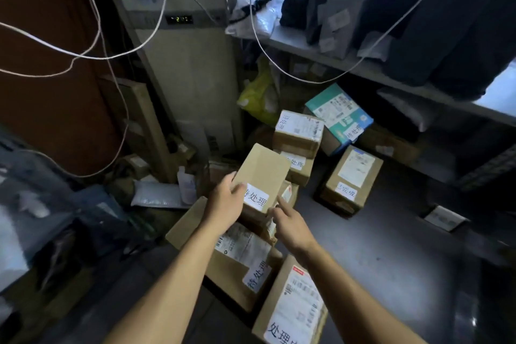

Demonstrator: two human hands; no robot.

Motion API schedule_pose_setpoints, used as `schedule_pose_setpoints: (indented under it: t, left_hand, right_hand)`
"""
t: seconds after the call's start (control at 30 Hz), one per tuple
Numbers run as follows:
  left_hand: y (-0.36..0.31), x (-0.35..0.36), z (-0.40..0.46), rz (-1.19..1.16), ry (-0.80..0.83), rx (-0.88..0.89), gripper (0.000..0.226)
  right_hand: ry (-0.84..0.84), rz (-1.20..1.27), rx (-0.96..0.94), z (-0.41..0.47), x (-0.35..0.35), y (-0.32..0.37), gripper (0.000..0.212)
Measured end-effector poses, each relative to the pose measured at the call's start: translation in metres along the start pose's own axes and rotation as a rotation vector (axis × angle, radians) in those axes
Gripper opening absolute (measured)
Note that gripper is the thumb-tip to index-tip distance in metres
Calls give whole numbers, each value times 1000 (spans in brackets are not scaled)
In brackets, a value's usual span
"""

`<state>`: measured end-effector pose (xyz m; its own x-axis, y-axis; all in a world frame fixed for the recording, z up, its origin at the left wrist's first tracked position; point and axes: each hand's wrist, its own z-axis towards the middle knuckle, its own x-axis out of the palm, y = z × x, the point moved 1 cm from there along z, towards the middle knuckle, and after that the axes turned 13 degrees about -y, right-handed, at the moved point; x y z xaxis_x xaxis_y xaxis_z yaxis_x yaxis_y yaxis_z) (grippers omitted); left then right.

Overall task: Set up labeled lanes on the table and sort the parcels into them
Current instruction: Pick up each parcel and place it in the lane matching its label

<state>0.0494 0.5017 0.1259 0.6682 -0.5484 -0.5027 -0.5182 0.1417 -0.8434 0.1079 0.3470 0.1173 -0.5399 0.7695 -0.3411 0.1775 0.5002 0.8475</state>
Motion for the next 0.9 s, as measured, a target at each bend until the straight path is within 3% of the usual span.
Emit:
schedule_pose_setpoints:
  t: [0.17,0.33,0.47,0.67,0.9]
  left_hand:
    - [-3,5,-11,-36,-89,62,40]
    - [-28,9,-38,-209,-94,107,37]
    - [-51,25,-73,-314,-20,110,46]
    - [-67,74,-124,-380,114,160,26]
    - [-88,138,-197,-371,350,181,37]
  right_hand:
    - [-14,168,-58,-10,3,2,29]
    - [-49,390,-97,-30,-11,-13,52]
    - [-166,449,-139,-49,-43,-15,44]
    - [-337,427,-138,-84,-114,-38,38]
    - [-544,412,-75,-134,-195,-81,39]
